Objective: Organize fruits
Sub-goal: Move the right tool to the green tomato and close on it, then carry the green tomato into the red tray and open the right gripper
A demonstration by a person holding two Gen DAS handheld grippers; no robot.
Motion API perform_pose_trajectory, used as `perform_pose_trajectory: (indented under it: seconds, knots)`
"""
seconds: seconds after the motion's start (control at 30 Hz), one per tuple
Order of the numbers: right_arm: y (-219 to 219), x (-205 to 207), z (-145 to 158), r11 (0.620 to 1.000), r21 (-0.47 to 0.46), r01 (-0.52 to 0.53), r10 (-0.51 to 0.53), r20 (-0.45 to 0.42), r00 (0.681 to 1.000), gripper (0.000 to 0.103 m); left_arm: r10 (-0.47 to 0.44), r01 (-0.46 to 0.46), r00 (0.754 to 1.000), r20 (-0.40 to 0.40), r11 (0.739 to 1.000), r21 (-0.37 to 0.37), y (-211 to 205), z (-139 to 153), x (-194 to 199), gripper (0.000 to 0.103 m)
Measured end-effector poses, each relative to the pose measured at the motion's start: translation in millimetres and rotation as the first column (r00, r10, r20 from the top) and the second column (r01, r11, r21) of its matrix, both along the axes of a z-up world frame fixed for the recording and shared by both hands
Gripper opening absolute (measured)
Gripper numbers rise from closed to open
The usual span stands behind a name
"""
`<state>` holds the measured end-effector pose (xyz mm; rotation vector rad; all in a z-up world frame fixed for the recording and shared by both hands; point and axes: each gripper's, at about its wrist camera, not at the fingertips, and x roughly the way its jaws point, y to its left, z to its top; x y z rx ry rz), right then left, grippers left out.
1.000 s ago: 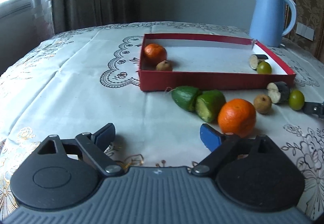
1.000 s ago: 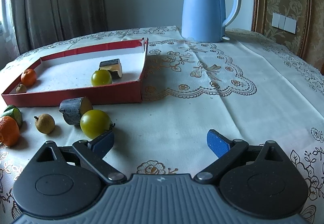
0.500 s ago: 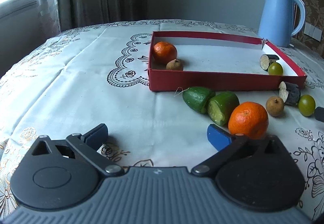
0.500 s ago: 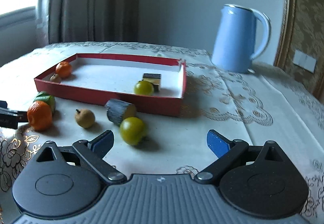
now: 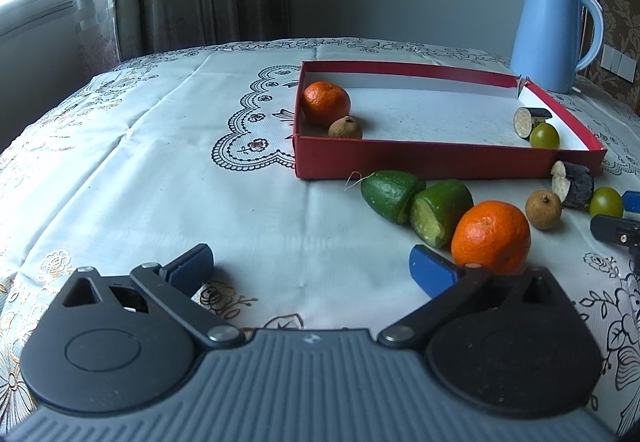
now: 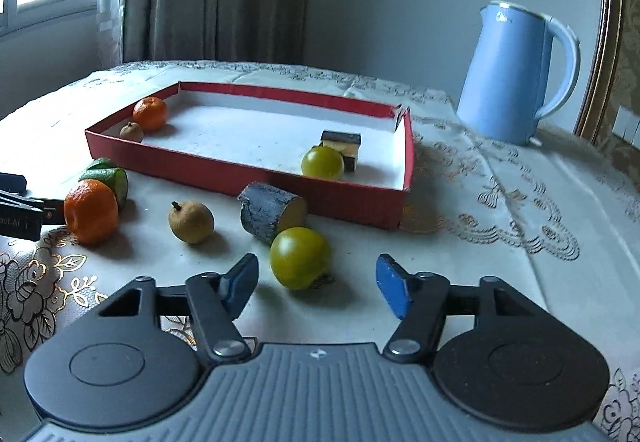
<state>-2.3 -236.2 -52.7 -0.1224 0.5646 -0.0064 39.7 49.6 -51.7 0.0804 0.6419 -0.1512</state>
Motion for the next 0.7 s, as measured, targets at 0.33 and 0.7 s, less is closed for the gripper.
perform_pose_trajectory:
  seconds: [0.33, 0.7]
  knots:
    - [2.2, 7.6, -0.8, 1.000, 0.008, -0.016, 0.016, -0.009, 1.000, 0.044, 0.000, 0.000, 1.000, 0.000, 1.000, 0.000, -0.1, -0.2, 0.3, 0.103]
    - [5.3, 6.5, -0.5, 1.000, 0.021, -0.019, 0.019, -0.009, 1.000, 0.034, 0.000, 0.000, 1.000, 0.000, 1.000, 0.000, 0.0, -0.4, 0.3, 0.103]
